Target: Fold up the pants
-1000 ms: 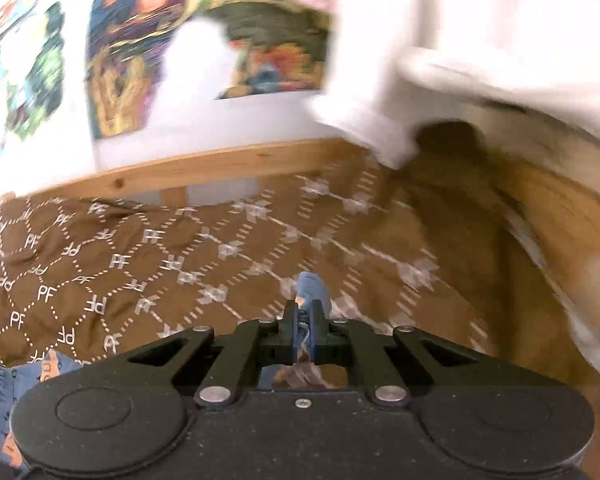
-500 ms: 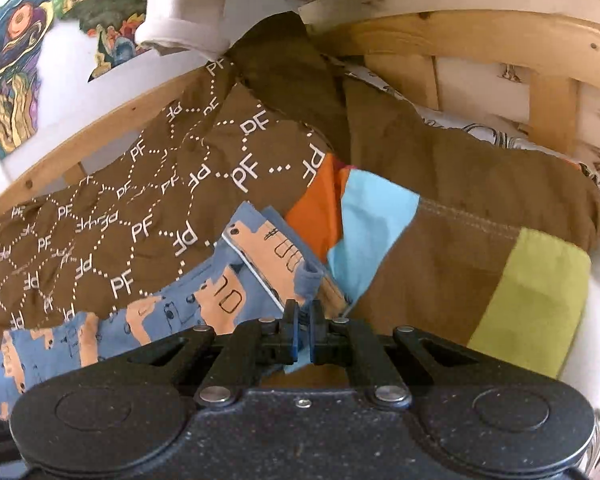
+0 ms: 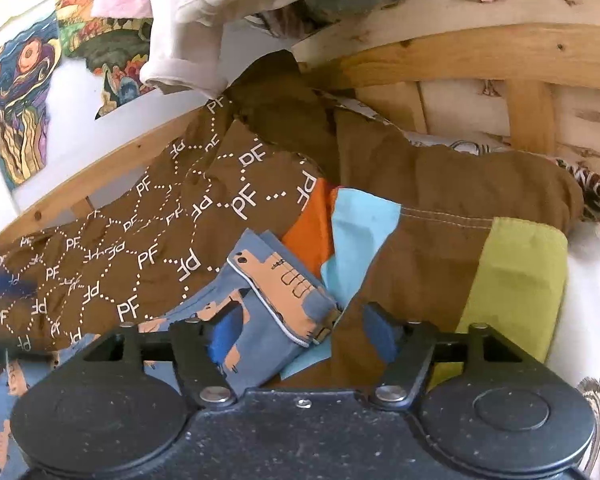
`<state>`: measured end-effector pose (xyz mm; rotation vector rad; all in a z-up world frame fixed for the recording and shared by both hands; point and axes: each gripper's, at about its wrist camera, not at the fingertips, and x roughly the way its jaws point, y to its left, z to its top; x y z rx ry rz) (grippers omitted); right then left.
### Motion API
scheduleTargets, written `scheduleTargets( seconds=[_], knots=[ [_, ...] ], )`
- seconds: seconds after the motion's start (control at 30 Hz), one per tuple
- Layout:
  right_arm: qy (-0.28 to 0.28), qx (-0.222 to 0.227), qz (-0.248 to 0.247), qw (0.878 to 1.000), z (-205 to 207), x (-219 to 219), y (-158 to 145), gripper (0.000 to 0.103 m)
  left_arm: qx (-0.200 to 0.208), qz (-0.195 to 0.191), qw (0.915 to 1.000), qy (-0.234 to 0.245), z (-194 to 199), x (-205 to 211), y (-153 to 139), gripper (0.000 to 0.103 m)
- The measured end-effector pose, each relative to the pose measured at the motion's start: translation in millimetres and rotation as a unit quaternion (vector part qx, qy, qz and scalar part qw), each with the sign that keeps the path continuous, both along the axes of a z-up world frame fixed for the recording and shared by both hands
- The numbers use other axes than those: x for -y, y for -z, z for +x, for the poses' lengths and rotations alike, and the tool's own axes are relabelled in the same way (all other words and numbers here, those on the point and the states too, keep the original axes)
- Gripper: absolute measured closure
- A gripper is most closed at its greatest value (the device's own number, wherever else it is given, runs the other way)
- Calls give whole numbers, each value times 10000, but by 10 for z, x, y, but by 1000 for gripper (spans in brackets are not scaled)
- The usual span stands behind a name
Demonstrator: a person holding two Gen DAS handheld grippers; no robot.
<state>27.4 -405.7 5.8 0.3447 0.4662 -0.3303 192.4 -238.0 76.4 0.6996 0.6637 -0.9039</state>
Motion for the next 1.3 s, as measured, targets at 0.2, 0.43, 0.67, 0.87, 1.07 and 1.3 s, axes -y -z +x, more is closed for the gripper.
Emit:
scheduleTargets(
  seconds=[0.2,0.43,0.67,0.87,1.07,1.3],
  knots=[
    [-106,66,-198,9997,52,-62,19,32,-175,-134,9992,322,364,726,281,14],
    [-37,45,-268,9996,124,-12,88,49,-472,-100,9978,450,492,990,544,25],
    [-74,4,-303,9995,150,-8,119,67,-946,-155,9947,379,502,1134,603,61],
    [-56,-8,-339,9994,153,1,116,89,-934,-40,9952,287,467,1294,607,98],
    [14,-55,-425,9991,139,-15,120,97,-740,-159,9966,334,383,1330,549,102],
    [142,23,-502,9986,107,-5,100,97,-700,-371,9964,302,406,1363,455,102]
  ],
)
